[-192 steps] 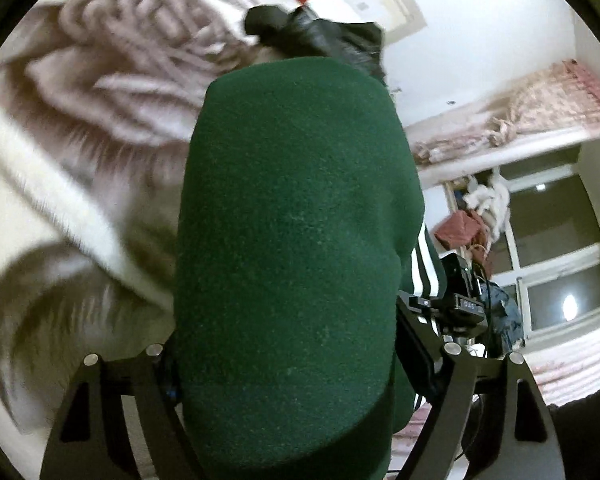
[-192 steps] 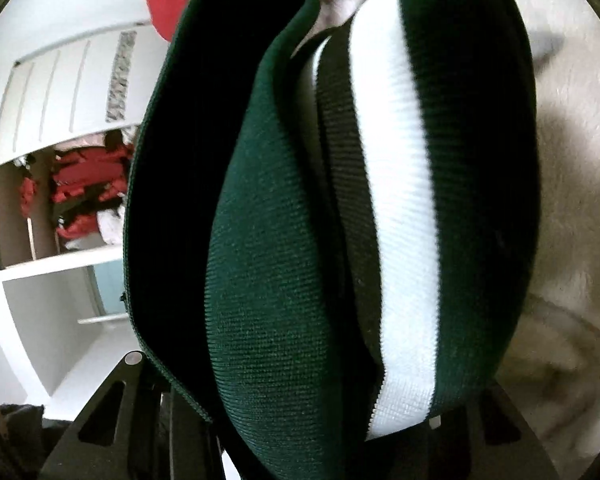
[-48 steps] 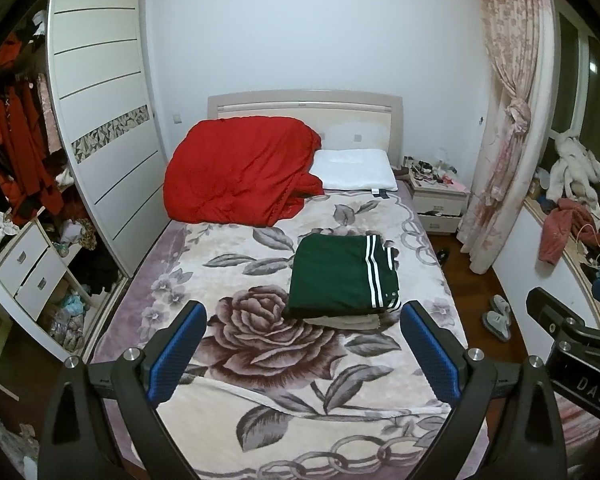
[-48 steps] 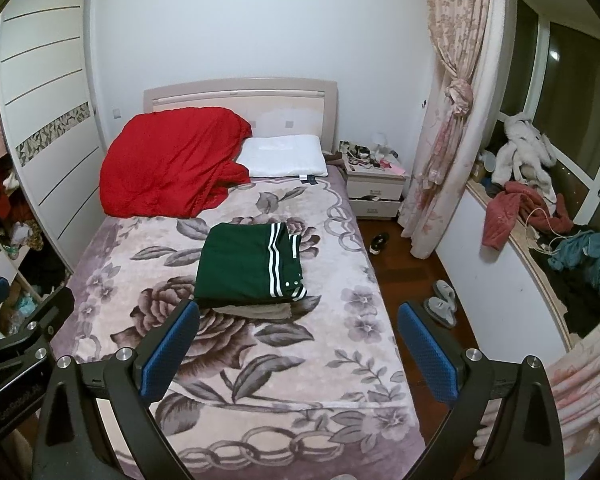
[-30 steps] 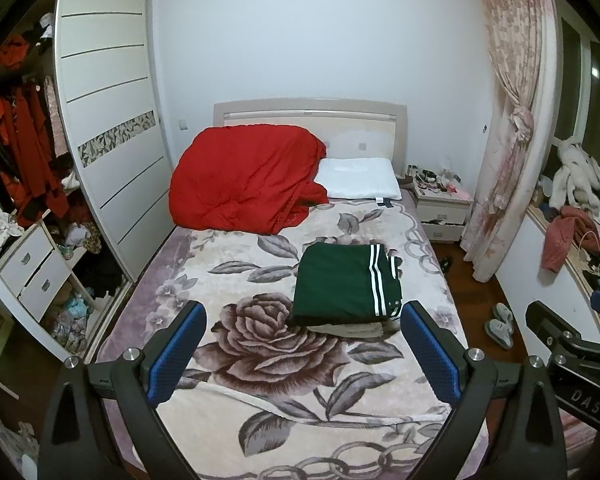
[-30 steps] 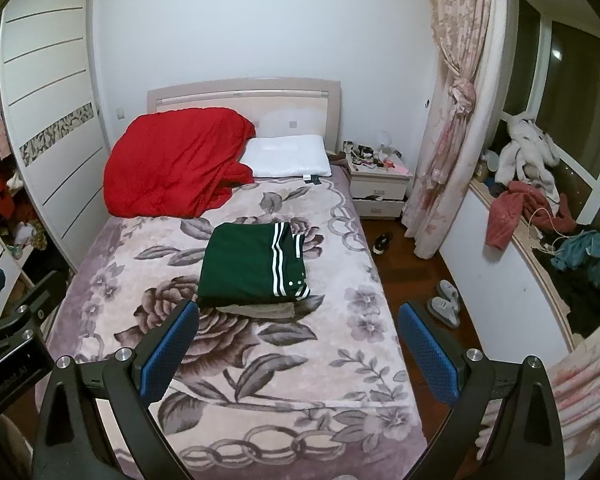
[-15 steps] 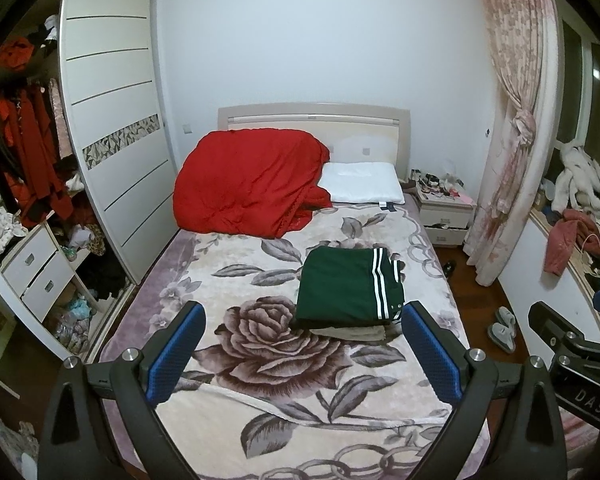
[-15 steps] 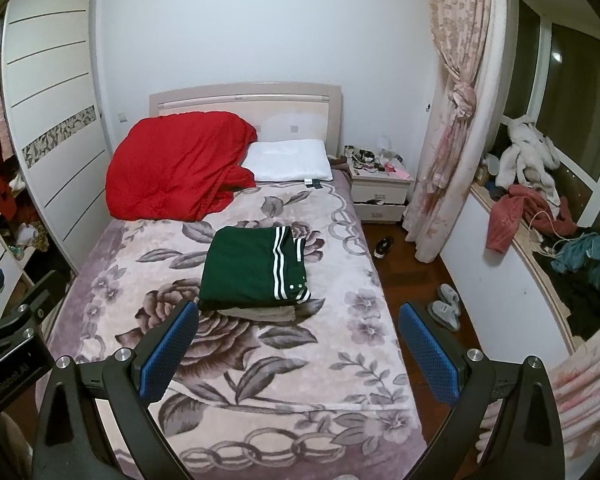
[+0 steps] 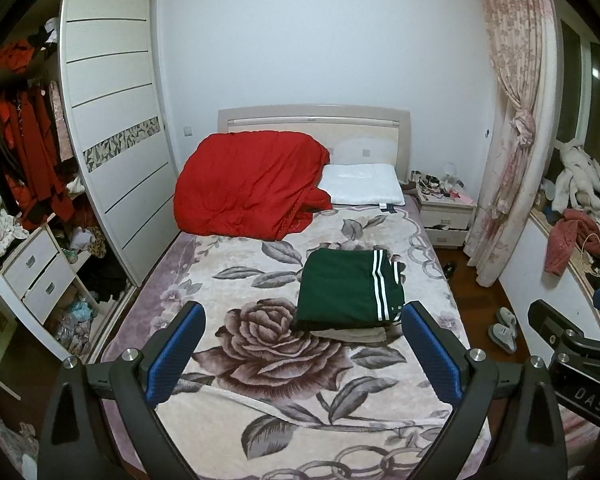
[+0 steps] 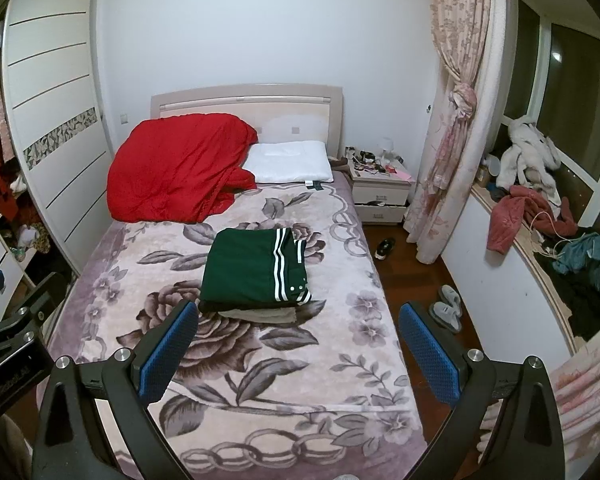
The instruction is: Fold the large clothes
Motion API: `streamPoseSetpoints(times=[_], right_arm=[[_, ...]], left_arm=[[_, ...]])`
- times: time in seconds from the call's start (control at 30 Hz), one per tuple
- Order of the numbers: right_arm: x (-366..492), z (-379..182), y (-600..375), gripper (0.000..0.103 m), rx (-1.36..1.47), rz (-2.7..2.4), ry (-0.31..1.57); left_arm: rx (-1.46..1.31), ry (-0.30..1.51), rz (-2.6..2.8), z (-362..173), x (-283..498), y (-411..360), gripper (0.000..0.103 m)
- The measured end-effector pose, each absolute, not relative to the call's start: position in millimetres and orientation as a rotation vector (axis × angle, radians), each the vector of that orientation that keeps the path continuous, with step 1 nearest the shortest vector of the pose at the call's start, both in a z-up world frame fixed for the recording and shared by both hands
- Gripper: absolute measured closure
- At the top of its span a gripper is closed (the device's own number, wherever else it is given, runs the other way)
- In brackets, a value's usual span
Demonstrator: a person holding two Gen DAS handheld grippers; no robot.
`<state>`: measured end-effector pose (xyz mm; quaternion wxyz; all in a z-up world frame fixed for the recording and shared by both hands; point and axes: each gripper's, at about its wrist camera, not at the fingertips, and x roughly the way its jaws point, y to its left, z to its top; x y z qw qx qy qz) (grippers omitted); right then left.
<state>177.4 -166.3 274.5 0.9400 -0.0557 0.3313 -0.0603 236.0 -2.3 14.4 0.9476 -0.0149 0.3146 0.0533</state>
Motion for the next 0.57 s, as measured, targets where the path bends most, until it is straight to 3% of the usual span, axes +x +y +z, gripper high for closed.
streamPoseSetpoints(times=[0.57], right_arm=[[170.7, 273.7, -166.3, 0.001, -0.108, -0.126, 0.678]], left_arm=[[-0.027, 0.636, 0.113, 16.1, 237.3, -1.3, 0.003]])
